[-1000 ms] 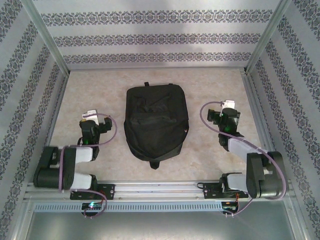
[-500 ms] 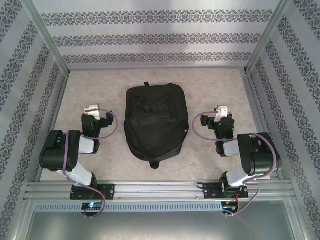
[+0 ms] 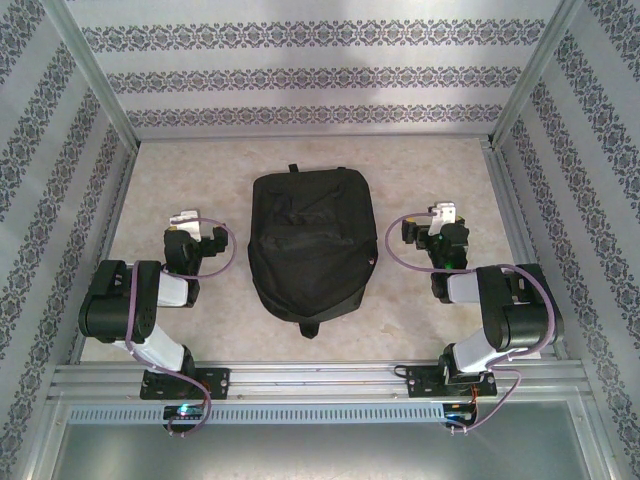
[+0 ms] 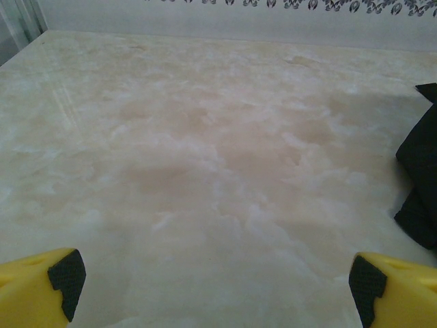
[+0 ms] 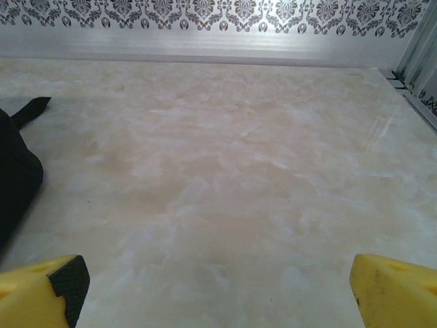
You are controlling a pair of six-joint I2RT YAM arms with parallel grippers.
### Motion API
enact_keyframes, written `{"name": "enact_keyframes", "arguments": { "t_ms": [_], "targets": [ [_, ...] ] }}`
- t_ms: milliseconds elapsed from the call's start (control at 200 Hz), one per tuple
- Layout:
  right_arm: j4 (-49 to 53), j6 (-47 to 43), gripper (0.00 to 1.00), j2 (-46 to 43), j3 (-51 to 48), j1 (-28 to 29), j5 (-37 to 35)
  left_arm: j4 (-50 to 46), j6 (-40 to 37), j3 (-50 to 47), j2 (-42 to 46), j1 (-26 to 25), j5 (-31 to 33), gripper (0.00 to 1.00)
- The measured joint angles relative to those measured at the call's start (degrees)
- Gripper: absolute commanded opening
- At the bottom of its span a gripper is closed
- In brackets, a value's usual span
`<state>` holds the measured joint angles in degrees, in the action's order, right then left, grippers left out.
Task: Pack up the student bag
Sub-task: Reset both arms
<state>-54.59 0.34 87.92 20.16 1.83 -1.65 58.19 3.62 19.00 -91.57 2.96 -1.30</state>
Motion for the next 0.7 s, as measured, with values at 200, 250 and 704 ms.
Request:
{"name": "enact_keyframes", "arguments": {
  "t_ms": [200,250,704],
  "targets": [
    [-0.1,1.9,0.98,0.0,0.0,-1.7,-0.7,0.2,0.0,-0.1,0.0,0.0,0.2,1.0],
    [-0.3,1.8,0.98,0.0,0.0,-1.5,-1.0,1.5,0.0,-0.7,0.0,-0.1,0.8,1.0],
    [-3.1,-0.8,0.98,-0.1,-2.8,2.8,-5.0,17.8,0.5,-9.6,-1.4,-0.2,4.7,1.0]
  ]
}}
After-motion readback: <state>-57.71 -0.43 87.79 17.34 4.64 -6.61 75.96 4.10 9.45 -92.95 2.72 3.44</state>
